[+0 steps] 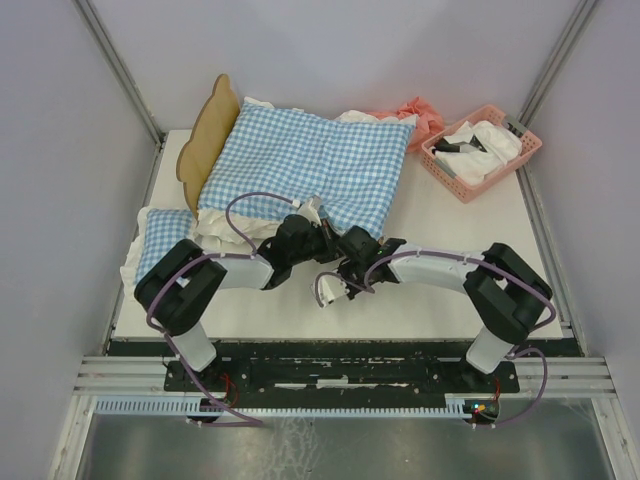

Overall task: Set up the pet bed
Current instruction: Tie the ropes to the bed frame.

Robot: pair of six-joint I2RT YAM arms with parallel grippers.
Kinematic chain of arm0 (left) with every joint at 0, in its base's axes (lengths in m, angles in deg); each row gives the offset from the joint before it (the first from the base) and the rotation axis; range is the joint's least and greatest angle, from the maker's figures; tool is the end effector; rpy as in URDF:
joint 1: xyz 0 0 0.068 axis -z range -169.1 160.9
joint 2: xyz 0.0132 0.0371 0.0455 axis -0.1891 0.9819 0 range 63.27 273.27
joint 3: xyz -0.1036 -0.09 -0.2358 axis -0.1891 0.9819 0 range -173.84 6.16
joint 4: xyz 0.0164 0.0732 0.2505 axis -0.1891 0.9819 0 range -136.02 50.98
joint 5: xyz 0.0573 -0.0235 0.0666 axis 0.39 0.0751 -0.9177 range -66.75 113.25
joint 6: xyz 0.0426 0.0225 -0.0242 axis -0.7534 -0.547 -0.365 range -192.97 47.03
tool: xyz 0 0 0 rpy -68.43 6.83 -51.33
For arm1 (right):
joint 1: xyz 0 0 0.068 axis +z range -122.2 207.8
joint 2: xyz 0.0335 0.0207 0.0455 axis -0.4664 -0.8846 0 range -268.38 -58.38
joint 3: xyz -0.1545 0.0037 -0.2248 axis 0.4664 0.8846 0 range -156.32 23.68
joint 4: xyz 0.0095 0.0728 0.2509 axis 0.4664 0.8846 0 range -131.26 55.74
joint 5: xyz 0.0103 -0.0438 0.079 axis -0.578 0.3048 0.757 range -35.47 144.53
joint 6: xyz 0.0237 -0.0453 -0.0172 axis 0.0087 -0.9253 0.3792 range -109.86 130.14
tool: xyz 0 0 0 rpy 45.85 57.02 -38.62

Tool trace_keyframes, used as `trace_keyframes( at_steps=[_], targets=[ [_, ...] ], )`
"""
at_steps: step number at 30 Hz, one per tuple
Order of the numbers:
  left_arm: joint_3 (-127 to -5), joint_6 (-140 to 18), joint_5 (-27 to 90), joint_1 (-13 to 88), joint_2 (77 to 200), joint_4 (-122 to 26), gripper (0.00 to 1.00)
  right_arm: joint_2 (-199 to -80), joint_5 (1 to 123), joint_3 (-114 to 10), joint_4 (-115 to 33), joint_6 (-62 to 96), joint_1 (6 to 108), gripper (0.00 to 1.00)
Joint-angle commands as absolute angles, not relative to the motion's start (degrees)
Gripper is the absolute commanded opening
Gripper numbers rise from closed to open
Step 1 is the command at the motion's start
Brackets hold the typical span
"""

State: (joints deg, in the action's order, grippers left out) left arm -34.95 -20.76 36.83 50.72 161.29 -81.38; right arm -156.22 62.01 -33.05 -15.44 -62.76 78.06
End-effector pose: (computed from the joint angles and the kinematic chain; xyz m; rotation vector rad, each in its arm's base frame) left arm 0.2572 -0.2253 0.1625 -0.0591 2.1670 -1.2363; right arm 0.2028 0.2512 0.1586 -2.4104 1.2631 0.0653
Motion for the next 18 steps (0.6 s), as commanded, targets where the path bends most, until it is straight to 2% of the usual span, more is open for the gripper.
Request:
trace_keyframes(
  at_steps=[1, 11, 18],
  targets=[
    [-35.6, -25.6, 35.7, 50.3, 158.0, -80.4, 0.05, -149.0, 65.2, -27.9, -23.8, -43.8, 75.8, 0.02],
    [-32.5, -29.4, 35.4, 50.2, 157.4, -81.3, 0.03, -135.0, 57.8, -15.1, -42.6, -12.6, 74.1, 0.02],
    [-28.2, -31.0, 35.1, 50.9, 157.7, -84.9, 0.03, -134.4, 50.7, -15.8, -43.7, 3.2, 73.9, 0.02]
  ],
)
